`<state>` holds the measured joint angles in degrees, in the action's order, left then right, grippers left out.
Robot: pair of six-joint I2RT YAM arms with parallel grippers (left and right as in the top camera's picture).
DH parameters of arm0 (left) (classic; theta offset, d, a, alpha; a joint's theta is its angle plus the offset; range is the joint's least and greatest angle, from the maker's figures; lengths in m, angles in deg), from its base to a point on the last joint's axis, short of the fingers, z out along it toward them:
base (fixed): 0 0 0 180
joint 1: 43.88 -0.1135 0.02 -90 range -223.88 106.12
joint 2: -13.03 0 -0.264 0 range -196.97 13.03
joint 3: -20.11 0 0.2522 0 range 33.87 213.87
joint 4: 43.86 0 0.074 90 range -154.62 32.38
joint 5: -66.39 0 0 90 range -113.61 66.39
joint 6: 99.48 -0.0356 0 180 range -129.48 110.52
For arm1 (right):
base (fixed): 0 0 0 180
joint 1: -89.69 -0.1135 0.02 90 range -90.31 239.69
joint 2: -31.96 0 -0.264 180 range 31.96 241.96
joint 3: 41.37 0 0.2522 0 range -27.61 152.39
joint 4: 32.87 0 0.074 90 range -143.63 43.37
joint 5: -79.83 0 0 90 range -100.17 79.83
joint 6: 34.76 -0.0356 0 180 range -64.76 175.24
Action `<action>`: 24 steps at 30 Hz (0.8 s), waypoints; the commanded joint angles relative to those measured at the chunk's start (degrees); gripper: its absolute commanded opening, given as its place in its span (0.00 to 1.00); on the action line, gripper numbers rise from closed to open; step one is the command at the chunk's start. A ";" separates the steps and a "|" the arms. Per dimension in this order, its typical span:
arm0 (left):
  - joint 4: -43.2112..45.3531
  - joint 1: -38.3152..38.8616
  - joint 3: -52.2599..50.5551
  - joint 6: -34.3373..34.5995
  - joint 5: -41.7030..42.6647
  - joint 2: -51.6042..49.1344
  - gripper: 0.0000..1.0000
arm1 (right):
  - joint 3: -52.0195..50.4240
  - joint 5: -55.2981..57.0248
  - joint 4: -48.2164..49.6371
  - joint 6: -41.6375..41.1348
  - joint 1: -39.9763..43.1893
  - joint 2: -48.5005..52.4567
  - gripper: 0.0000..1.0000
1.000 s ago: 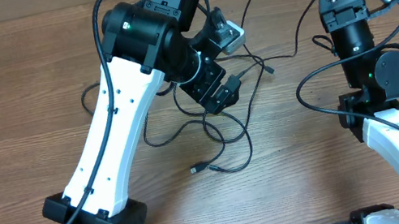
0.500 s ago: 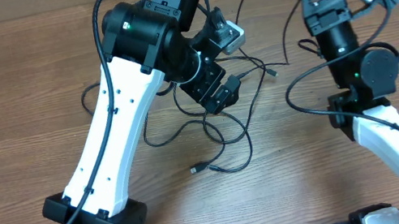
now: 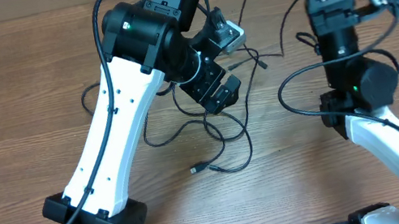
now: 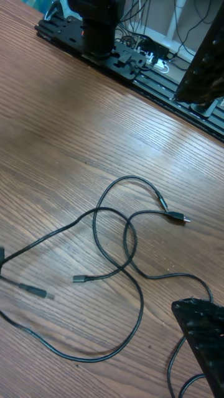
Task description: Untangle cables
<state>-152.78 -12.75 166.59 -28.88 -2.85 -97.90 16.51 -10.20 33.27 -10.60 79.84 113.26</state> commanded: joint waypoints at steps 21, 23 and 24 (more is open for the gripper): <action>0.09 -0.04 0.11 0.15 -0.42 -0.46 0.99 | 3.61 -7.34 2.47 -3.45 0.55 0.11 0.04; 0.09 -0.04 0.11 0.15 -0.39 -0.46 1.00 | 3.61 -9.86 -5.03 1.95 0.55 0.11 0.04; 0.09 -0.04 0.11 0.15 -0.39 -0.46 1.00 | 3.61 -9.81 -10.25 4.70 0.55 0.11 0.04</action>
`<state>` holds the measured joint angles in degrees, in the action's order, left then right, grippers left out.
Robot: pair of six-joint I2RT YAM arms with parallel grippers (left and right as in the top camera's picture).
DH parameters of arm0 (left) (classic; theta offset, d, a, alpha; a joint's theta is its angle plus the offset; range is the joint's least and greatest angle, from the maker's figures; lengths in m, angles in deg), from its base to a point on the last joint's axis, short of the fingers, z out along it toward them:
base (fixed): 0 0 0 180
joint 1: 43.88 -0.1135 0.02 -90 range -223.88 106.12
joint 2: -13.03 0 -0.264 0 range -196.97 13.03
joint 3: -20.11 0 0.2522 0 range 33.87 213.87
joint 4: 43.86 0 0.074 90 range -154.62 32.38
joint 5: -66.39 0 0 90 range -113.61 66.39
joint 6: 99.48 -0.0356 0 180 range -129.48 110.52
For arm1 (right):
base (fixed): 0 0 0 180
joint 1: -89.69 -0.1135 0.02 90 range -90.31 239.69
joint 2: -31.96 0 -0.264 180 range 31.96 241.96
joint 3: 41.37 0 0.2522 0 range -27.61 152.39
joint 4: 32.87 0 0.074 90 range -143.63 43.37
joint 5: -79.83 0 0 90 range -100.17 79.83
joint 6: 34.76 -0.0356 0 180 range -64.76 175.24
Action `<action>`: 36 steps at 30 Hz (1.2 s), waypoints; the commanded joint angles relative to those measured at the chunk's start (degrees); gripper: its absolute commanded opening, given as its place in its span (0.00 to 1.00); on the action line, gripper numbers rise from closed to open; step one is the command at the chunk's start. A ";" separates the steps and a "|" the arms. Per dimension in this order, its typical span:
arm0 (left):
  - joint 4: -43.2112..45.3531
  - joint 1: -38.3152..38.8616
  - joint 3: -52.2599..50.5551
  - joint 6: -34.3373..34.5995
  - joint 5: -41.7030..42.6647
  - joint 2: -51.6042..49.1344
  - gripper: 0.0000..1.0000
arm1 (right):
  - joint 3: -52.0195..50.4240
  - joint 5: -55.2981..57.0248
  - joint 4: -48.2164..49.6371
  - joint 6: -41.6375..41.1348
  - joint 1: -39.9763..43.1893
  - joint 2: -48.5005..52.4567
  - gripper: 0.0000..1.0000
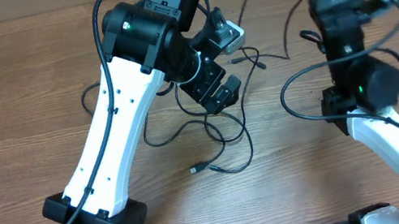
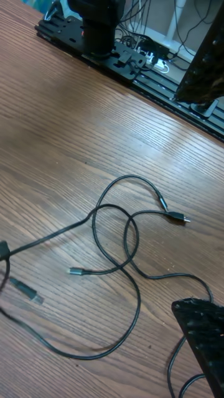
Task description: Untangle cables
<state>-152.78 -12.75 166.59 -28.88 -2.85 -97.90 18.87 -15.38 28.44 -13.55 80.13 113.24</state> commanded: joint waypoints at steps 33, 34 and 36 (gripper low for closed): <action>0.09 -0.04 0.11 0.15 -0.39 -0.46 1.00 | 0.94 23.41 -97.81 15.21 39.43 1.16 0.04; 0.09 -0.04 0.11 0.15 -0.39 -0.46 1.00 | 0.76 23.39 -98.57 15.23 40.30 1.16 0.04; 0.09 -0.02 0.11 0.15 -0.39 -0.46 0.99 | 0.72 23.39 -99.60 15.23 41.79 1.16 0.04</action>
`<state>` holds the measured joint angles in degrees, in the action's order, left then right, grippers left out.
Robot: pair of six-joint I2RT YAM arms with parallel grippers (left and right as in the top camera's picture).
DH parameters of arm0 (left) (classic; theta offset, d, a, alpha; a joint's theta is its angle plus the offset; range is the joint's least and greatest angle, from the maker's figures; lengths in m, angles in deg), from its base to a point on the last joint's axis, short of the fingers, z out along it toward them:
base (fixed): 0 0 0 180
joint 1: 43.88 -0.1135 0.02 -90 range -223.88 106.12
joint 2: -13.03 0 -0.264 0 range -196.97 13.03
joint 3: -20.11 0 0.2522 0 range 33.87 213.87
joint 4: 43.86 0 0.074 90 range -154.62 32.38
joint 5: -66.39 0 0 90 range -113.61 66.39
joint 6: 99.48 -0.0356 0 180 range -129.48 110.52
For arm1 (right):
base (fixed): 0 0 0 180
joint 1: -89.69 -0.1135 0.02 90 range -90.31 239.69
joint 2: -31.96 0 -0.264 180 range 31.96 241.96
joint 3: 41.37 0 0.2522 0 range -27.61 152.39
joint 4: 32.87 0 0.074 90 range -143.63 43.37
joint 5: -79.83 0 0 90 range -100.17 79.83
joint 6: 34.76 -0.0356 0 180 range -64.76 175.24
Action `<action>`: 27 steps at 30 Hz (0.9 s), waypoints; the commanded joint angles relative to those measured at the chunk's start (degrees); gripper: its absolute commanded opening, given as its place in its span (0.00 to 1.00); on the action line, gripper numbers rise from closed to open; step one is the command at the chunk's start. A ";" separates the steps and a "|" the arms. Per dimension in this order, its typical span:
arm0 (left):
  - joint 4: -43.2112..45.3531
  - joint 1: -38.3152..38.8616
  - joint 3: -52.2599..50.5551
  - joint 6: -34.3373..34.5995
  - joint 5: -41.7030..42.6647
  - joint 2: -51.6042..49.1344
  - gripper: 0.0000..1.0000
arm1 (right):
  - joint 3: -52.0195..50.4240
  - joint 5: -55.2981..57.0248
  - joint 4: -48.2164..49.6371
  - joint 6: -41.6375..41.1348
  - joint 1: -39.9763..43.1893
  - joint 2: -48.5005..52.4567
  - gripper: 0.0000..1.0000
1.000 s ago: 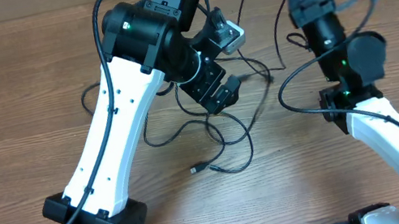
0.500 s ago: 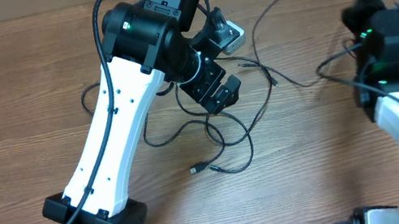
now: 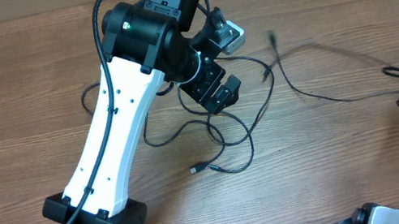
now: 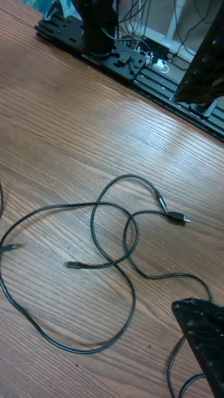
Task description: Untangle cables
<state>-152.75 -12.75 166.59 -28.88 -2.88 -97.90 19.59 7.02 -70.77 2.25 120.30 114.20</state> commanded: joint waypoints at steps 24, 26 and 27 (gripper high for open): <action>0.07 -0.02 0.11 0.15 -0.37 -0.46 1.00 | 0.00 1.31 29.62 21.64 2.91 6.45 0.04; 0.07 -0.02 0.11 0.15 -0.37 -0.46 0.99 | 0.02 -0.70 34.56 25.31 2.89 7.54 0.04; 0.07 -0.02 0.11 0.13 -0.39 -0.46 1.00 | 0.02 -0.83 36.22 25.46 2.91 7.80 0.04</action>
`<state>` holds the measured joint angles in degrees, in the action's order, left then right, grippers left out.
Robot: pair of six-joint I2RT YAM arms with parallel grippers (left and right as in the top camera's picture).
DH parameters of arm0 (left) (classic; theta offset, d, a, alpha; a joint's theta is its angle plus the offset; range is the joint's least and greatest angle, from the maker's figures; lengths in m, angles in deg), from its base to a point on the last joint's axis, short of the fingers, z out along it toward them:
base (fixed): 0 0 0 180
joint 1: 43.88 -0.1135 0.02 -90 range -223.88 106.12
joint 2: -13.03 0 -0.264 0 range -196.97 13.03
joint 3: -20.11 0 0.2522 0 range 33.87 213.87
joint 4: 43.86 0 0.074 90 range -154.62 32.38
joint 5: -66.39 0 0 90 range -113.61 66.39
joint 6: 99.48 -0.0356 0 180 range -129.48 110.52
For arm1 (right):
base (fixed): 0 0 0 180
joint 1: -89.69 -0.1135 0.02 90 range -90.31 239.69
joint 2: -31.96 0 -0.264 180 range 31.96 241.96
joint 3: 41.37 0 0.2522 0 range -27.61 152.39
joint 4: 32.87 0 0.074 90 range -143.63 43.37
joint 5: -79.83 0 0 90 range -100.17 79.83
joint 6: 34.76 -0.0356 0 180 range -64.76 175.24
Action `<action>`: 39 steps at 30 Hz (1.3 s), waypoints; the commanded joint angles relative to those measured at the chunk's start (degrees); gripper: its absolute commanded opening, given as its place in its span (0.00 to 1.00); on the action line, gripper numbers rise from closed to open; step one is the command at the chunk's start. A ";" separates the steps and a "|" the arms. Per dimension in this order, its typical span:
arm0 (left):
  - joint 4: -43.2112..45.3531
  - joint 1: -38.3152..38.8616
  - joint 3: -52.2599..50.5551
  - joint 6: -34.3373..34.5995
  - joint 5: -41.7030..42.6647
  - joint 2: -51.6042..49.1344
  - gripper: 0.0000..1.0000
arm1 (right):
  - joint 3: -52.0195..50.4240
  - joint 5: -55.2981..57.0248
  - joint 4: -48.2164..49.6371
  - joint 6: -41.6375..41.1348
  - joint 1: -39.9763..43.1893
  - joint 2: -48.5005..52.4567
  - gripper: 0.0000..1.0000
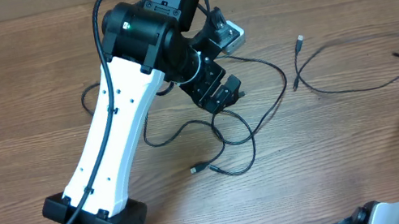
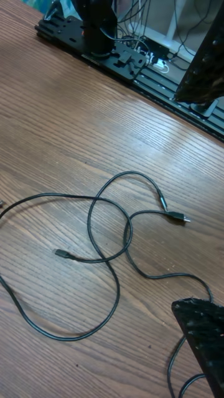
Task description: Untangle cables
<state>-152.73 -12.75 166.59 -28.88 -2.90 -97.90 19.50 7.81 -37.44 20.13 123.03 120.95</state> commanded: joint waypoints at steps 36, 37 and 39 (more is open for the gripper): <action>0.04 -0.02 0.11 0.15 -0.37 -0.46 1.00 | 8.13 -14.82 32.81 17.44 12.92 19.30 0.04; 0.04 -0.02 0.11 0.15 -0.37 -0.46 0.99 | 9.51 -15.43 32.44 17.44 13.44 20.06 0.04; 0.04 -0.02 0.11 0.13 -0.35 -0.46 1.00 | 12.55 -16.11 31.26 17.51 14.21 21.88 0.04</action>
<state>-152.75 -12.75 166.59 -28.88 -2.90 -97.90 27.68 -5.09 -6.01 36.28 136.25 140.95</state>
